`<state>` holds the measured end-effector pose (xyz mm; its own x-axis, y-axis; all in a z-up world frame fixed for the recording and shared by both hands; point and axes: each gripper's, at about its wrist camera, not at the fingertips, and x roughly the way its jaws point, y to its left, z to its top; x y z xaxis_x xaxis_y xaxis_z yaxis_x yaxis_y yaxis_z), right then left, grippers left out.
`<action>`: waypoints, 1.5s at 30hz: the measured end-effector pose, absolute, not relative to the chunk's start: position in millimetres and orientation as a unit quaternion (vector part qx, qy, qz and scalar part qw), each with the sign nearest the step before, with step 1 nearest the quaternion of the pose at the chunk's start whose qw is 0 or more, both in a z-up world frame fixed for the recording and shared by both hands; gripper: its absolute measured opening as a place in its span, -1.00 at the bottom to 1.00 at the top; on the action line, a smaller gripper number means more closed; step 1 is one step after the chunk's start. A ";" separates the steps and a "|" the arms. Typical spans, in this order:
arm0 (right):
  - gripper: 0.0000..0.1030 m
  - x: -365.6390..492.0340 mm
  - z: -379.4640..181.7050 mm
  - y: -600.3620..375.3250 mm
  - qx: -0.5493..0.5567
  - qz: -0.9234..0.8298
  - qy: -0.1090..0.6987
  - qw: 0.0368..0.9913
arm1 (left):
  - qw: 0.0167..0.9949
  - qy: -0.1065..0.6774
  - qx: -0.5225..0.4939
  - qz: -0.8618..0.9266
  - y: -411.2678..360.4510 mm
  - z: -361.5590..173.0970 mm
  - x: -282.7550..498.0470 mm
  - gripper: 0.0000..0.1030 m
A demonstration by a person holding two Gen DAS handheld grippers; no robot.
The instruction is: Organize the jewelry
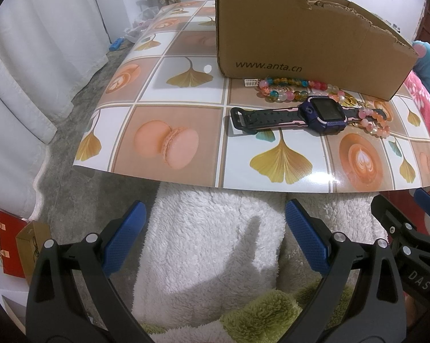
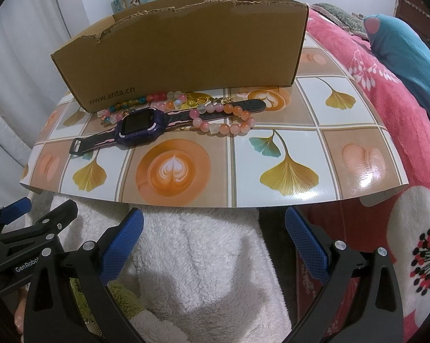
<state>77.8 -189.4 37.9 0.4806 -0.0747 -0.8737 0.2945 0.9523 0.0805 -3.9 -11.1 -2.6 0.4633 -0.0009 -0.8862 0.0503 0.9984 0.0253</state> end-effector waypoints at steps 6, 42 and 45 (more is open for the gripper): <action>0.87 77.9 37.7 -189.9 0.110 -0.108 0.498 0.853 | 0.855 0.518 0.025 -0.015 -10.6 -2.5 -3.7 0.84; 0.87 95.2 40.8 -201.5 0.089 -0.120 0.485 0.862 | 0.860 0.508 0.046 -0.005 -5.2 -5.2 16.9 0.84; 0.87 96.6 44.0 -207.6 0.081 -0.122 0.470 0.870 | 0.866 0.498 0.053 -0.012 -6.3 -1.9 20.7 0.84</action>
<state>96.6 -207.6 44.0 0.5284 -0.1349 -0.8382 0.2881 0.9572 0.0276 20.7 -6.3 -1.9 0.5043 0.0330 -0.8629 0.0734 0.9940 0.0808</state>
